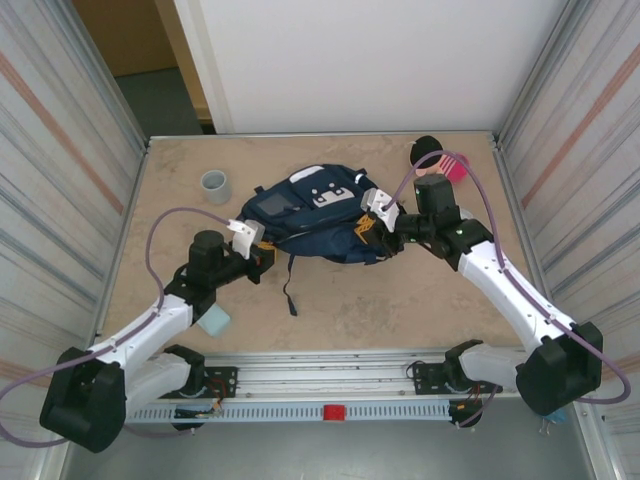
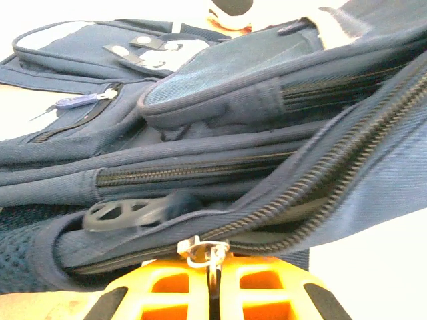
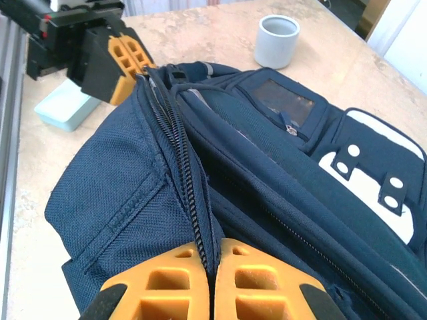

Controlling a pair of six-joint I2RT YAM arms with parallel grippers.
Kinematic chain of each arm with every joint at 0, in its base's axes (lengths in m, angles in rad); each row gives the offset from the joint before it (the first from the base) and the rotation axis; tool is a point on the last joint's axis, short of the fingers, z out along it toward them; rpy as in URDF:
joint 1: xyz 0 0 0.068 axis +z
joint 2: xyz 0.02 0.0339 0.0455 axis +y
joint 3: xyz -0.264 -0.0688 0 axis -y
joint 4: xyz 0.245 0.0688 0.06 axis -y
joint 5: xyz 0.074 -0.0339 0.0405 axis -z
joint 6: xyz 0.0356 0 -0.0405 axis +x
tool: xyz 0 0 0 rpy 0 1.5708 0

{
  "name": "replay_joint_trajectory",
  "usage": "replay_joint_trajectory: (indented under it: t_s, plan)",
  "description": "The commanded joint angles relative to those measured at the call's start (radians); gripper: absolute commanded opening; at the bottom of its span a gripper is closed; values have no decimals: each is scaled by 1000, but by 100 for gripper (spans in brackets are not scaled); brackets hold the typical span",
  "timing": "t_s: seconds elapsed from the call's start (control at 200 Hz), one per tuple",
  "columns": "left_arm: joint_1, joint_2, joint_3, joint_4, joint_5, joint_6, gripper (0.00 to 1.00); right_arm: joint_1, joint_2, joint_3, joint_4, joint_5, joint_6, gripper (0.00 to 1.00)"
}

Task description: Pack books, pencil case, and school supplies into a backpack

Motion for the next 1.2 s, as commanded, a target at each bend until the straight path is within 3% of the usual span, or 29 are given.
replay_joint_trajectory:
  t_s: [0.0,0.195,0.536,0.712,0.857,0.957,1.097,1.198]
  plan:
    - [-9,-26,-1,25,103,-47,3,6,-21,-21,140,36,85,0]
    - [-23,-32,58,-10,218,-128,3,38,-28,-77,220,146,150,0]
    - [-190,41,274,-197,218,-86,4,153,-20,-162,322,249,184,0]
    - [-275,111,381,-258,153,-66,4,184,-7,-187,347,211,166,0]
    - [-336,158,455,-292,93,-24,9,139,-6,-189,338,71,150,0]
    - [-337,150,461,-319,38,-9,18,84,-14,-171,290,-65,130,0]
    - [-312,74,416,-337,-28,14,49,35,-24,-119,153,-170,33,0]
    - [-272,-6,370,-369,-65,77,64,1,-28,-92,75,-210,-33,0]
